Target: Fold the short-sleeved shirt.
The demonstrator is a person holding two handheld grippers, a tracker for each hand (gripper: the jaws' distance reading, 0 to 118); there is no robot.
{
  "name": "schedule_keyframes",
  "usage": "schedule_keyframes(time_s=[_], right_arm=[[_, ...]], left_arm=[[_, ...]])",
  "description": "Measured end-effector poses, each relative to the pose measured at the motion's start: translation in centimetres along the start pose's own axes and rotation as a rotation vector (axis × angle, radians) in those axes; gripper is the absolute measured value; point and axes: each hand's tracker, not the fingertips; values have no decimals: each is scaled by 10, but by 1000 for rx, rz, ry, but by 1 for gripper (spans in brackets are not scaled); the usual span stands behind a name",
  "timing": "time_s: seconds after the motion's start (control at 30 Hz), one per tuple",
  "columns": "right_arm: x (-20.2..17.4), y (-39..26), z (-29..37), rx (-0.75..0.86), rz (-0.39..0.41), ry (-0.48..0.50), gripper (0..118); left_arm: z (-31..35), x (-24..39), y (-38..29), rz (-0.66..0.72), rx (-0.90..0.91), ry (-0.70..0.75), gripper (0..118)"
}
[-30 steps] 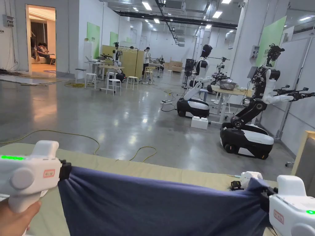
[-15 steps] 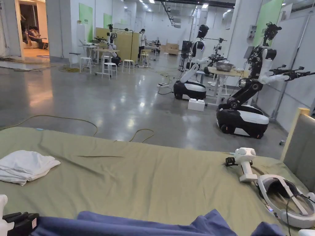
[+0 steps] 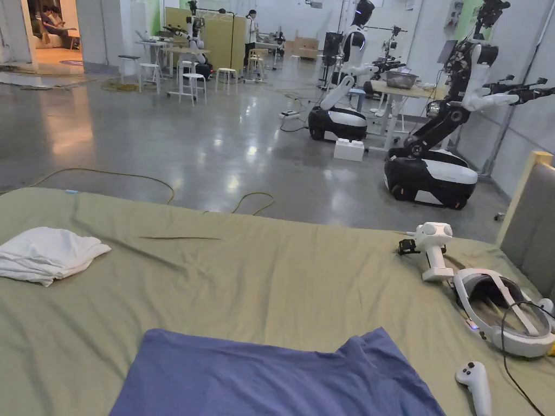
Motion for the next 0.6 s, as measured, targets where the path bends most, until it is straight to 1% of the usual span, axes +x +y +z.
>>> schedule_keyframes(time_s=[0.07,0.13,0.23,0.27,0.33,0.37,0.43,0.47,0.5,0.57,0.6], right_arm=[[1,-4,-8,-15,-23,-3,4],[1,-5,-9,-26,-35,-5,5],[0,-6,-9,-43,-27,-29,11],[0,-6,-10,-52,-26,-45,18],[-1,-4,-7,-73,-32,-60,41],[-1,-4,-7,-84,-33,-86,51],[2,-6,-7,-84,-35,-122,57],[4,-5,-3,-78,-46,-124,60],[6,-4,1,-70,-61,-124,61],[8,0,14,-33,-89,-126,61],[7,3,20,-1,-96,-123,61]], left_arm=[[-10,2,-1,14,-52,3,7],[-12,5,-6,27,-63,7,7],[-11,4,-13,54,-70,2,7],[-7,5,-16,70,-72,-4,7],[-7,3,-20,89,-66,-18,8],[-6,3,-22,103,-68,-19,14],[-4,2,-24,117,-64,-18,24],[-1,3,-25,122,-56,-6,35],[2,3,-26,124,-48,10,39],[6,0,-22,119,-19,38,44],[11,0,-19,118,1,43,44]])
